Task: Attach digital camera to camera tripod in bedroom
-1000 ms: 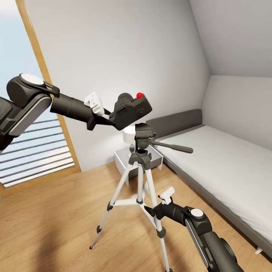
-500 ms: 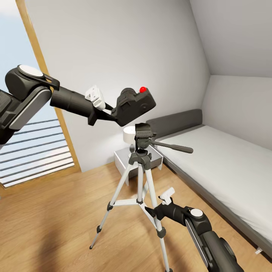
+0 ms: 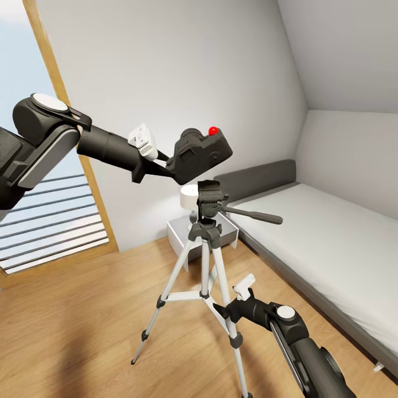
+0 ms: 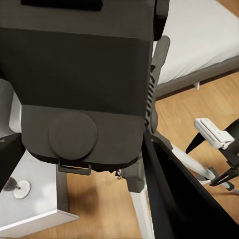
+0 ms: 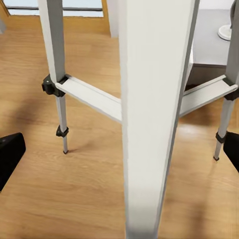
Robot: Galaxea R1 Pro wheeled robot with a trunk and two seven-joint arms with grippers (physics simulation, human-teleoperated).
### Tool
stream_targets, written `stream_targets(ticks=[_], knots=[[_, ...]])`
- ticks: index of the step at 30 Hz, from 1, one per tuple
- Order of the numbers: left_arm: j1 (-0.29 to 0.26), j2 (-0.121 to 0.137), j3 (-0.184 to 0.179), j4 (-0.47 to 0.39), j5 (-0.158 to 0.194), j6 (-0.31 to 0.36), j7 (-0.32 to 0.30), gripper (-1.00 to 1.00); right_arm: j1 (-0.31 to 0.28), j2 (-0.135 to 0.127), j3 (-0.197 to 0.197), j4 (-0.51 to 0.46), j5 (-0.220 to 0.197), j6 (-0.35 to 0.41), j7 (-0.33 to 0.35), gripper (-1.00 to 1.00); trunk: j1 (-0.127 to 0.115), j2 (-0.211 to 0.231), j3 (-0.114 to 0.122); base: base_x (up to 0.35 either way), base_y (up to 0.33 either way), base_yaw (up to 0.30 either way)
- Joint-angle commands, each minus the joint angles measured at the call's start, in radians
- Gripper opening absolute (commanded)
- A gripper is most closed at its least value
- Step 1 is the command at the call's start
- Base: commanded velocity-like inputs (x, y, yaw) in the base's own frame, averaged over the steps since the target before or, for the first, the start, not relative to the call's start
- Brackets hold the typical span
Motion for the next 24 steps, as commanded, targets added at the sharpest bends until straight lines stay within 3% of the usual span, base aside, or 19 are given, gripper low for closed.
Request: stream_targets(ticks=[1,24], knots=[[-0.002,0.000,-0.002,0.000,0.000,0.001,-0.003,-1.00,-0.001,0.000,0.001,-0.002,0.012,0.002,0.005,1.00,0.000,-0.001,-0.001,0.000,0.000,0.000],[-0.032,-0.045,-0.052,0.056,0.000,-0.043,-0.040,-1.00,-0.002,0.003,-0.005,0.023,0.019,-0.005,0.005,1.00,0.000,-0.001,-0.001,0.000,0.000,0.000]])
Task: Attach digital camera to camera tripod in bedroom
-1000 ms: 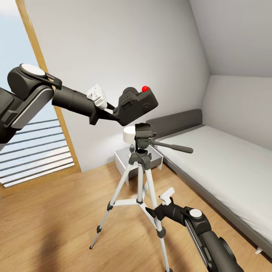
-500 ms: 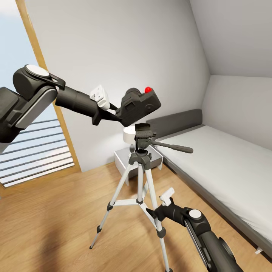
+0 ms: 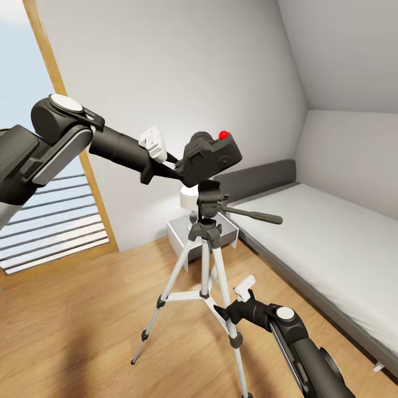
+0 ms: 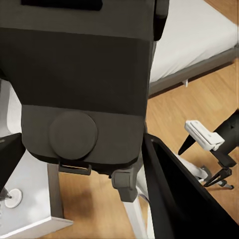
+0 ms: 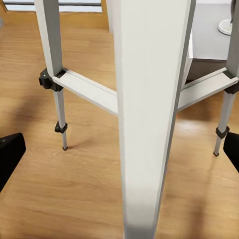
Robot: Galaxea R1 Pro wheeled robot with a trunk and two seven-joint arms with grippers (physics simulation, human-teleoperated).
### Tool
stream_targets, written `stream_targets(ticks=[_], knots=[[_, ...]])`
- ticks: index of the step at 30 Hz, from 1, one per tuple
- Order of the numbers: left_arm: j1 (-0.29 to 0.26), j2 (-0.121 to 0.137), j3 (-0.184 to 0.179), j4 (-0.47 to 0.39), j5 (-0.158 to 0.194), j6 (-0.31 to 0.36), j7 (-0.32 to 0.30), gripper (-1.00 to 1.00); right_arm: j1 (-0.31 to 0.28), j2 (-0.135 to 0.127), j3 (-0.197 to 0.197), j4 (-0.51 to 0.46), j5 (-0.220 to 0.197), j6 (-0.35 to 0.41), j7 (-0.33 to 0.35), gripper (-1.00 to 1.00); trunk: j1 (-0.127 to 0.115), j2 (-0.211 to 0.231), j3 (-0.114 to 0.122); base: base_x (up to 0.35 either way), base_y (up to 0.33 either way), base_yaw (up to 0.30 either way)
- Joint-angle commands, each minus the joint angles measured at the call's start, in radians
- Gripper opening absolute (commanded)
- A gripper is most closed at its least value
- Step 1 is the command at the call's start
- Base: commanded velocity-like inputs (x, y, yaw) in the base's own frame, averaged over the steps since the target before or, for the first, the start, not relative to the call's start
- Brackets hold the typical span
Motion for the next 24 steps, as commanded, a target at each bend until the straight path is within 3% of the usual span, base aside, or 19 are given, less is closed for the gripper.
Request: stream_targets(ticks=[1,2,10,24], knots=[[-0.002,0.001,-0.002,0.000,0.000,0.001,-0.002,-1.00,-0.001,0.000,0.001,-0.002,0.009,0.003,0.005,1.00,0.000,-0.001,-0.001,0.000,0.000,0.000],[-0.009,0.000,-0.006,0.003,0.000,-0.001,-0.008,-1.00,-0.001,0.000,0.001,-0.002,0.009,0.003,0.005,-1.00,0.000,-0.001,-0.001,0.000,0.000,0.000],[-0.041,0.000,-0.028,0.020,0.000,-0.008,-0.032,-1.00,-0.001,0.001,0.000,0.000,0.009,0.003,0.005,-1.00,0.000,-0.001,-0.001,0.000,0.000,0.000],[-0.049,0.007,-0.031,0.024,0.001,-0.010,-0.063,-1.00,0.000,0.004,0.001,0.000,0.013,0.002,-0.015,-1.00,0.000,-0.001,-0.001,0.000,0.000,0.000]])
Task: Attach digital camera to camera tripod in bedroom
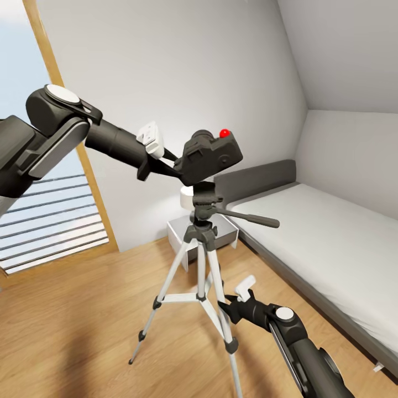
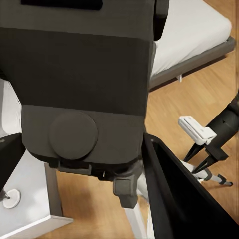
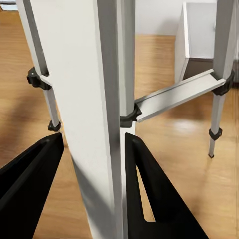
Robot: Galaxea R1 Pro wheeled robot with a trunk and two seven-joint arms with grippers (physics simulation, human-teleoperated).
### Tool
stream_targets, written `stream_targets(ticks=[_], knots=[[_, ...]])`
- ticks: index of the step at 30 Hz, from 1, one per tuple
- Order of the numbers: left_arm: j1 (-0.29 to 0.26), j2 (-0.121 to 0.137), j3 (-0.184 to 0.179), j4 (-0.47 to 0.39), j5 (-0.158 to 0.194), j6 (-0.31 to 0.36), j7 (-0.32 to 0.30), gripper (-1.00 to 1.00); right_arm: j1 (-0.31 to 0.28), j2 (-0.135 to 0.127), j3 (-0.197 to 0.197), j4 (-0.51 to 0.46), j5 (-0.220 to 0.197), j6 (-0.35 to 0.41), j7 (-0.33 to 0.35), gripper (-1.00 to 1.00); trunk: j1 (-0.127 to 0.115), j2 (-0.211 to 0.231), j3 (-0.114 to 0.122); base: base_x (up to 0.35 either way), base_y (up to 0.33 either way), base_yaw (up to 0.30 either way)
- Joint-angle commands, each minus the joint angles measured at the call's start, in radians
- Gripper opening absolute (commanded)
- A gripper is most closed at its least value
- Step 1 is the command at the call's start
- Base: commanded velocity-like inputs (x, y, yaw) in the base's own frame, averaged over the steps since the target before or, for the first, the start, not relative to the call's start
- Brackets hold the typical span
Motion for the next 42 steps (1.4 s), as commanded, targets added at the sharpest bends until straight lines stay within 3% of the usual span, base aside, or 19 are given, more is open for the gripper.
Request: stream_targets(ticks=[1,4,7,8,9,22,33,37,42], knots=[[-0.002,0.001,-0.002,0.000,0.001,0.001,-0.010,-1.00,-0.001,0.000,0.001,-0.002,0.012,0.002,-0.006,-1.00,0.000,-0.001,-0.001,0.000,0.000,0.000],[-0.002,0.003,-0.001,0.000,-0.002,0.000,-0.041,-1.00,-0.001,0.000,0.001,-0.002,0.012,0.002,-0.038,-1.00,0.000,-0.001,-0.001,0.000,0.000,0.000],[-0.003,0.007,0.000,-0.001,-0.044,0.000,-0.105,-1.00,0.000,0.000,0.002,-0.002,0.012,0.004,-0.066,-1.00,0.000,-0.001,-0.001,0.000,0.000,0.000],[-0.005,0.012,0.004,-0.001,-0.110,-0.002,-0.176,-1.00,0.000,0.000,0.004,-0.002,0.012,0.005,-0.077,-1.00,0.000,-0.001,-0.001,0.000,0.000,0.000],[-0.016,0.019,0.005,0.000,-0.137,-0.009,-0.205,-1.00,0.000,0.000,0.004,-0.002,0.012,0.006,-0.081,-1.00,0.000,-0.001,-0.001,0.000,0.000,0.000],[-0.037,0.027,0.005,0.002,-0.164,-0.019,-0.235,-1.00,0.000,-0.001,0.007,-0.002,0.011,0.006,-0.085,-1.00,0.000,-0.001,-0.001,0.000,0.000,0.000],[-0.090,0.024,-0.008,0.040,-0.175,-0.028,-0.251,-1.00,0.000,-0.001,0.014,-0.005,0.009,0.006,-0.085,-1.00,0.000,-0.001,-0.001,0.000,0.000,0.000],[-0.123,0.002,-0.053,0.118,-0.229,-0.078,-0.295,-1.00,0.000,-0.002,0.016,-0.009,0.008,0.006,-0.085,-1.00,0.000,-0.001,-0.001,0.000,0.000,0.000],[-0.154,-0.072,-0.106,0.247,-0.300,-0.166,-0.360,-1.00,0.000,-0.002,0.016,-0.009,0.010,0.007,-0.085,-1.00,0.000,-0.001,-0.001,0.000,0.000,0.000]])
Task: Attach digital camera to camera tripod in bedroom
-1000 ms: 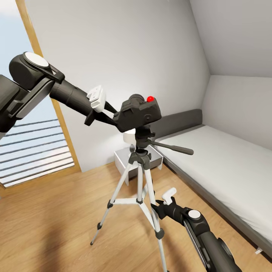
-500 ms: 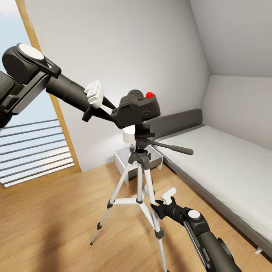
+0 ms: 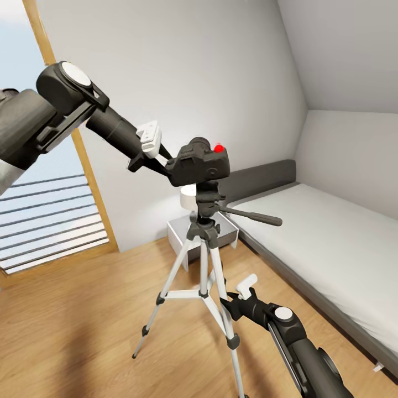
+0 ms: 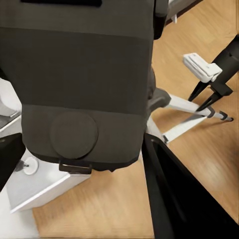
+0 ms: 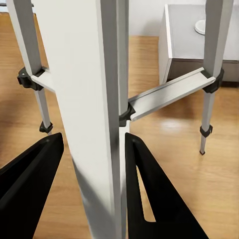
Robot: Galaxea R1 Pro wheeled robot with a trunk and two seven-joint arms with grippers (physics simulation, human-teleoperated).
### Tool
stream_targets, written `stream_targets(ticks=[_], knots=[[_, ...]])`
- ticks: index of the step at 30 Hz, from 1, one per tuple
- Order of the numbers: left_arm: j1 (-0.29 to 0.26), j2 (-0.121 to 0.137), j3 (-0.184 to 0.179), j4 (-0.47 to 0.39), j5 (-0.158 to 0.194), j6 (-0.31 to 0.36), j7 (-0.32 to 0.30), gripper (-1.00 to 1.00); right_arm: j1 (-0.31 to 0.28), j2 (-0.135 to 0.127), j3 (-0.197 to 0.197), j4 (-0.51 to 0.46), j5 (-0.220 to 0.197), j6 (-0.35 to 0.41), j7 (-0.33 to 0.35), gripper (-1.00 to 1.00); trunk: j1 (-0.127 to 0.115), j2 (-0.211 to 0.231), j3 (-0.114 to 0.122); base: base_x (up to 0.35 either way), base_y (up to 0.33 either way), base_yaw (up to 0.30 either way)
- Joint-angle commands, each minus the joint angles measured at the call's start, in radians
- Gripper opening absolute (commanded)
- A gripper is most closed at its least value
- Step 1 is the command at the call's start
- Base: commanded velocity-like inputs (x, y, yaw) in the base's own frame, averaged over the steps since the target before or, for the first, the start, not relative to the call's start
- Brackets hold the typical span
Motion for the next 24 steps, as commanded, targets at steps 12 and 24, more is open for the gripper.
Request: stream_targets(ticks=[12,24], knots=[[-0.021,-0.059,-0.031,0.145,-0.064,-0.146,-0.043,-1.00,-0.001,-0.001,0.001,-0.002,0.027,-0.003,0.004,-1.00,0.000,-0.001,-0.001,0.000,0.000,0.000],[-0.034,-0.059,-0.022,0.152,-0.061,-0.183,-0.047,-1.00,-0.001,-0.001,0.001,-0.002,0.028,-0.004,0.004,-1.00,0.000,-0.001,-0.001,0.000,0.000,0.000]])
